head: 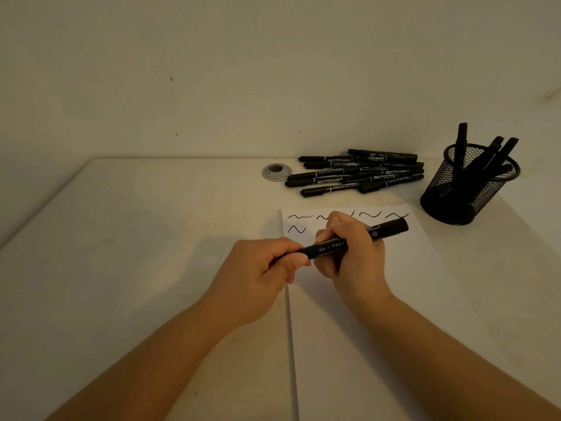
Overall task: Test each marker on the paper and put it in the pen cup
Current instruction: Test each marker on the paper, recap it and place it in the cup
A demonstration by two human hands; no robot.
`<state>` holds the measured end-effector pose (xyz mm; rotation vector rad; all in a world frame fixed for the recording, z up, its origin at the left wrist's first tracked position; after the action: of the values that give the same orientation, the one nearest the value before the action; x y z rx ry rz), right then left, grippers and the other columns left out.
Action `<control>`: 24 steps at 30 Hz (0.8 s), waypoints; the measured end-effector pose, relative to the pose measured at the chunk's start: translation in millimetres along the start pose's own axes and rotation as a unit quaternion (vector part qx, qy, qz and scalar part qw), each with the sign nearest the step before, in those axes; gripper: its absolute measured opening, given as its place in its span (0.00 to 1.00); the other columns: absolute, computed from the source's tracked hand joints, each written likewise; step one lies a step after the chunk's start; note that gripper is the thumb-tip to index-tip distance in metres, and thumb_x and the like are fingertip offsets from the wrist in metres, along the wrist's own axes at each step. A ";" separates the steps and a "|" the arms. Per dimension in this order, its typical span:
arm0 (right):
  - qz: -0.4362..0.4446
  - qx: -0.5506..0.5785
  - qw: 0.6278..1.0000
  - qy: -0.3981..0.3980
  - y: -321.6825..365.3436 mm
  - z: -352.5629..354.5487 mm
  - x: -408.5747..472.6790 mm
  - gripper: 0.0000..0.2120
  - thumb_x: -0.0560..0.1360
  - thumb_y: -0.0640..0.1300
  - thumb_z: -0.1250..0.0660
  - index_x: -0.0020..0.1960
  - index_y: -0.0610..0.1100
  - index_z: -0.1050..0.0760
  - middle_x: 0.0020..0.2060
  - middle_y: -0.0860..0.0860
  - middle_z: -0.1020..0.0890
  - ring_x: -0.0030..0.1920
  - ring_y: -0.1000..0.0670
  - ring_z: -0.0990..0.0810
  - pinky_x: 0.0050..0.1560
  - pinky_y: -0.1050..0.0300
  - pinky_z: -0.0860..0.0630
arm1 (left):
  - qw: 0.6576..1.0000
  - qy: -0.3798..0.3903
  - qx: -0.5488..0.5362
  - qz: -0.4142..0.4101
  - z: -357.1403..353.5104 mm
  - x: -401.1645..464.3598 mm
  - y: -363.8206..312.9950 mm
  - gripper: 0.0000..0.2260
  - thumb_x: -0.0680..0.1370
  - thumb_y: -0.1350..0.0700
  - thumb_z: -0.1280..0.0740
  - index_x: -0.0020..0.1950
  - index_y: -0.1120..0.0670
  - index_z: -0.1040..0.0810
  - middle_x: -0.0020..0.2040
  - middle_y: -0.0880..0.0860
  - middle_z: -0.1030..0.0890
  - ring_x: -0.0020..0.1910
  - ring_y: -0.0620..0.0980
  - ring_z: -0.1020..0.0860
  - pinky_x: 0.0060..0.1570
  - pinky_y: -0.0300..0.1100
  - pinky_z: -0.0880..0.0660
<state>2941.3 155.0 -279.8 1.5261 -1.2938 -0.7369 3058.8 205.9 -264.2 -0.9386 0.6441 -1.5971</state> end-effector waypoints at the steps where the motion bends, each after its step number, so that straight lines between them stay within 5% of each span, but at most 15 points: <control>1: 0.006 -0.003 1.000 0.003 0.2 -0.4 -0.2 0.14 0.68 0.42 0.44 0.24 0.44 0.34 0.17 0.50 0.34 0.18 0.53 0.39 0.22 0.66 0.44 | 1.000 0.014 -0.020 0.013 -0.9 -0.2 1.7 0.10 0.77 0.55 0.37 0.39 0.43 0.21 0.27 0.41 0.25 0.25 0.42 0.30 0.27 0.32 0.33; 13: 0.037 -0.016 0.999 0.033 0.7 -5.2 1.2 0.14 0.68 0.41 0.45 0.24 0.44 0.33 0.16 0.51 0.33 0.17 0.52 0.39 0.21 0.67 0.42 | 0.978 0.113 -0.137 0.107 -5.7 -0.7 12.5 0.12 0.78 0.55 0.40 0.40 0.48 0.19 0.24 0.43 0.26 0.25 0.39 0.31 0.31 0.28 0.32; 20: 0.004 -0.083 0.996 0.034 -0.9 -4.1 3.3 0.13 0.72 0.43 0.42 0.30 0.42 0.29 0.19 0.51 0.29 0.20 0.54 0.35 0.22 0.65 0.38 | 0.983 0.041 -0.141 0.112 5.7 5.5 19.5 0.10 0.77 0.58 0.38 0.42 0.46 0.21 0.28 0.42 0.21 0.28 0.38 0.25 0.33 0.30 0.27; 24: -0.039 -0.080 0.994 -0.059 10.4 15.0 12.8 0.13 0.76 0.41 0.38 0.32 0.46 0.26 0.24 0.53 0.25 0.25 0.54 0.30 0.27 0.61 0.32 | 0.982 -0.048 -0.134 0.127 25.8 10.0 31.6 0.10 0.78 0.60 0.38 0.42 0.47 0.21 0.30 0.43 0.20 0.29 0.38 0.25 0.35 0.34 0.27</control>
<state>2927.3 138.7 -273.7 1.4277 -1.2356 -0.9707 3096.9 190.8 -273.7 -1.0765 0.8882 -1.2505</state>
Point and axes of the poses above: each hand's wrist, its own x-axis towards the middle knuckle, its own z-axis out of the back of the hand, y = z × x, the point moved 6 cm from there along x, towards the middle knuckle
